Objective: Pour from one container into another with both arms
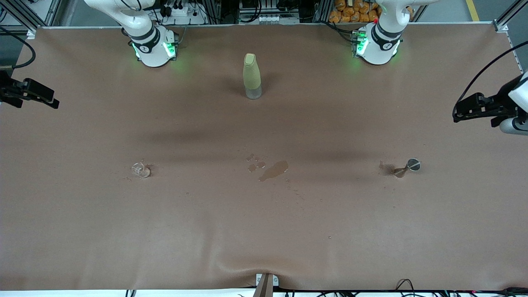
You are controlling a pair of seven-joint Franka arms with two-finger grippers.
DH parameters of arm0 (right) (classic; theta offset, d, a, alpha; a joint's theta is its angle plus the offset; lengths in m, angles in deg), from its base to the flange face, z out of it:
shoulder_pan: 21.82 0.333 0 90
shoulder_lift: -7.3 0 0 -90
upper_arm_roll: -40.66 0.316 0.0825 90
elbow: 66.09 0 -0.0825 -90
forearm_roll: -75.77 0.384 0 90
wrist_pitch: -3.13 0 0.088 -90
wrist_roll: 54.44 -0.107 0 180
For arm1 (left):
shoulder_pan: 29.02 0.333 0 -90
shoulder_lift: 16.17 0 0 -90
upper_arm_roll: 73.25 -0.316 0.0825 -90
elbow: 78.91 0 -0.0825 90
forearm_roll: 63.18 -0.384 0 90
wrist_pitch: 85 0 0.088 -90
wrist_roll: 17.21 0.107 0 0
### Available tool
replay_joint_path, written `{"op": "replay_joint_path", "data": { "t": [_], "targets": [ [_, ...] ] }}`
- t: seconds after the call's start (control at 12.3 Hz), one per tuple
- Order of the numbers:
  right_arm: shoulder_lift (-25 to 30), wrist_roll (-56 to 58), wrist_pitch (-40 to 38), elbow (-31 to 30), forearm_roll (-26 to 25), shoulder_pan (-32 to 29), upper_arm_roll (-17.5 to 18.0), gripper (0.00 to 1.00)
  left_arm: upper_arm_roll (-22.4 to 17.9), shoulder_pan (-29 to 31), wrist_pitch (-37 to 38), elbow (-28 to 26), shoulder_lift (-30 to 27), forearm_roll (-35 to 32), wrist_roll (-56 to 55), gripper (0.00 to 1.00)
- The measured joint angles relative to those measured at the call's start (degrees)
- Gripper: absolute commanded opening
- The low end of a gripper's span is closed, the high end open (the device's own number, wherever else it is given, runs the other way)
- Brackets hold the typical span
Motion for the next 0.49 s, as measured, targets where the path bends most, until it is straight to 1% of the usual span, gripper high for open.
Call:
{"op": "replay_joint_path", "data": {
  "t": [0.32, 0.41, 0.49],
  "targets": [
    [0.0, 0.02, 0.0, 0.05, 0.0, 0.0, -0.05, 1.0, -0.11, 3.92, -2.56, -0.25, 3.97, 0.39, 10.95, 1.0],
    [0.0, 0.03, 0.0, 0.06, 0.0, 0.0, -0.06, 1.0, -0.14, 4.86, -3.76, -0.29, 5.37, 1.41, 13.86, 1.0],
    [0.0, 0.13, 0.0, 0.07, 0.0, 0.0, -0.1, 1.0, -0.15, 6.37, -4.59, -0.3, 6.76, 4.56, 17.82, 1.0]
  ]
}}
